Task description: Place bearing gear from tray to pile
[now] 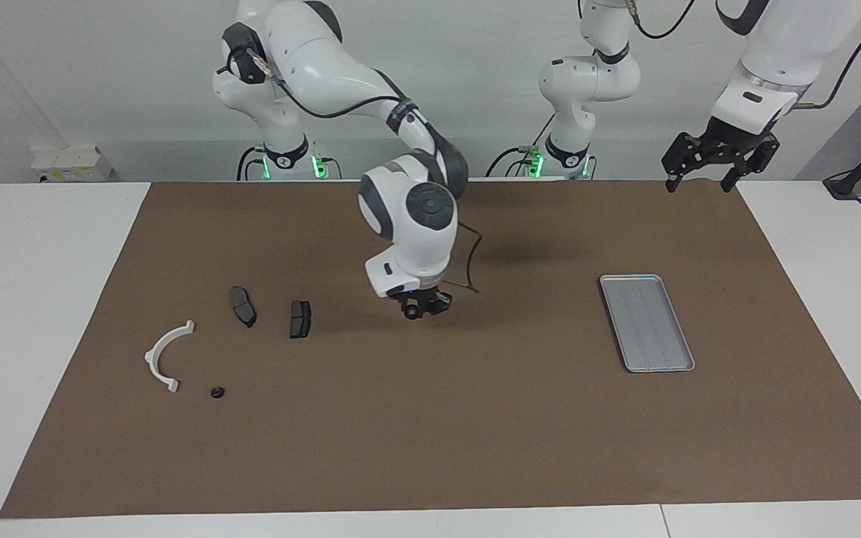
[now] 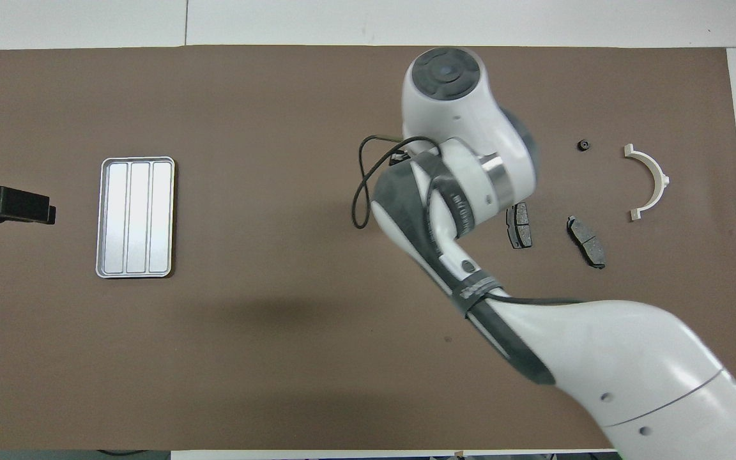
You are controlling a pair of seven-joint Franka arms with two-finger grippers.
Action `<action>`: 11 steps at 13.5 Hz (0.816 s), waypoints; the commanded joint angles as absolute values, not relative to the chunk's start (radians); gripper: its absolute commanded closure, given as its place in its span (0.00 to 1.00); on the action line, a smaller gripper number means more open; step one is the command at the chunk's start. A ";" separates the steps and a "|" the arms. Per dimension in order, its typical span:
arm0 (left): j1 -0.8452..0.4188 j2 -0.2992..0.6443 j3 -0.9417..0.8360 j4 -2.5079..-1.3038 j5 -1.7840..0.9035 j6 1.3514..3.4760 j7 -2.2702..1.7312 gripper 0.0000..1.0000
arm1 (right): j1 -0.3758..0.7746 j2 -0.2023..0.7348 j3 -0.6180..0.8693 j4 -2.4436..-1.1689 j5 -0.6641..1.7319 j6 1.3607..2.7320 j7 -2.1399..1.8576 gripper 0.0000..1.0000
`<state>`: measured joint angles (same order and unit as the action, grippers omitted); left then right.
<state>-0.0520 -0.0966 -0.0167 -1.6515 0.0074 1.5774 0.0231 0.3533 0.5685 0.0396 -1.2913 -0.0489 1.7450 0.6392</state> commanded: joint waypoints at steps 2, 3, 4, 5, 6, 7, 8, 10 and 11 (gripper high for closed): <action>-0.066 -0.135 -0.005 -1.692 -0.002 1.608 0.017 0.00 | 0.166 0.557 0.057 -1.343 -0.055 1.800 0.260 1.00; -0.066 -0.133 -0.005 -1.689 -0.003 1.606 0.017 0.00 | 0.131 0.539 0.057 -1.392 -0.055 1.849 0.188 1.00; -0.066 -0.133 -0.005 -1.689 -0.003 1.608 0.017 0.00 | 0.100 0.534 0.057 -1.437 -0.055 1.905 0.128 1.00; -0.067 -0.132 -0.005 -1.687 -0.003 1.606 0.017 0.00 | 0.075 0.532 0.057 -1.466 -0.055 1.949 0.085 1.00; -0.067 -0.130 -0.006 -1.681 -0.006 1.608 0.017 0.00 | 0.054 0.535 0.057 -1.492 -0.055 1.994 0.043 1.00; -0.072 -0.129 -0.006 -1.681 -0.012 1.608 0.017 0.00 | 0.034 0.541 0.057 -1.524 -0.055 2.049 0.008 1.00; -0.080 -0.129 -0.006 -1.681 -0.012 1.609 0.017 0.00 | 0.019 0.548 0.057 -1.557 -0.055 2.109 -0.017 1.00; -0.081 -0.130 -0.008 -1.684 -0.015 1.612 0.018 0.00 | 0.006 0.574 0.057 -1.589 -0.054 2.192 -0.035 1.00; -0.081 -0.132 -0.008 -1.687 -0.015 1.617 0.020 0.00 | 0.005 0.586 0.057 -1.592 -0.054 2.215 -0.034 1.00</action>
